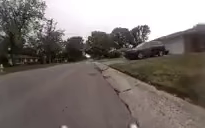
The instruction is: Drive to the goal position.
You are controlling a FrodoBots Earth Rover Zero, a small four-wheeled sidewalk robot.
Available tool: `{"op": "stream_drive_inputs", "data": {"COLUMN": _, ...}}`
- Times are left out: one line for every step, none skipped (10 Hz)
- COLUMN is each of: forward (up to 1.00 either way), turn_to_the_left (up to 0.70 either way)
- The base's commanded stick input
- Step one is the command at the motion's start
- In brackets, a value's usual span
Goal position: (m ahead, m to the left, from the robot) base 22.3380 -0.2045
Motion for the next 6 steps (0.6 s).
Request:
{"op": "stream_drive_inputs", "data": {"forward": 1.00, "turn_to_the_left": 0.00}}
{"op": "stream_drive_inputs", "data": {"forward": 1.00, "turn_to_the_left": 0.00}}
{"op": "stream_drive_inputs", "data": {"forward": 1.00, "turn_to_the_left": 0.00}}
{"op": "stream_drive_inputs", "data": {"forward": 1.00, "turn_to_the_left": 0.00}}
{"op": "stream_drive_inputs", "data": {"forward": 1.00, "turn_to_the_left": 0.00}}
{"op": "stream_drive_inputs", "data": {"forward": 1.00, "turn_to_the_left": 0.00}}
